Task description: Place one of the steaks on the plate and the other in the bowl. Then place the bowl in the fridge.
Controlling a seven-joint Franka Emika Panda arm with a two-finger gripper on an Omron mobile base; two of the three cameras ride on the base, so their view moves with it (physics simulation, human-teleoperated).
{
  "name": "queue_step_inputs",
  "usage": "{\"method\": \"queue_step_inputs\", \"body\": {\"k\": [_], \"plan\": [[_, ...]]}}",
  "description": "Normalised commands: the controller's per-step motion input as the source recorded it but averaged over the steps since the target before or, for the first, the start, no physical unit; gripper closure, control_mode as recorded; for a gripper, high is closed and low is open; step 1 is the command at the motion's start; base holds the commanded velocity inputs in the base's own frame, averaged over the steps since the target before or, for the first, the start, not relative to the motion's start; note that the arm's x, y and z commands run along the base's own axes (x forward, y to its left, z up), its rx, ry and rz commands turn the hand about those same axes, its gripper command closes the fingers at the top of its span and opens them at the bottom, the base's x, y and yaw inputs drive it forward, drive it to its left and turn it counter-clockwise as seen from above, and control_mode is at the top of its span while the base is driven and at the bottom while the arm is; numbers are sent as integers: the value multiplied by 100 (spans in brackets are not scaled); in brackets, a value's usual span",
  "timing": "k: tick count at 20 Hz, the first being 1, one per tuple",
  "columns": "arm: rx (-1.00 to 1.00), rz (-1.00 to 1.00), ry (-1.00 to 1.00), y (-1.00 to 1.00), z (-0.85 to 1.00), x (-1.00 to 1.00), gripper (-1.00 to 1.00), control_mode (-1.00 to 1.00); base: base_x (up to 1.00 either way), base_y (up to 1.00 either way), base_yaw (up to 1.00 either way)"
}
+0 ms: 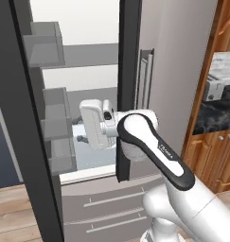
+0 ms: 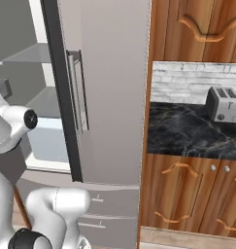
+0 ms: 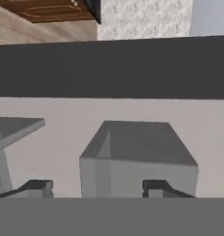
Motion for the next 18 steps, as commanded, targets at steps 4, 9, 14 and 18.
{"method": "queue_step_inputs", "body": {"k": [4, 9, 14, 18], "plan": [[0, -1, -10, -69, 19, -58, -100, -100, 0, 0, 0], [5, -5, 8, -95, 65, -10, -100, -100, 0, 0, 0], [23, -31, 40, -80, 95, -6, -100, -100, 0, 0, 0], [17, -42, 75, -55, 29, -6, -100, -100, 0, 0, 0]]}}
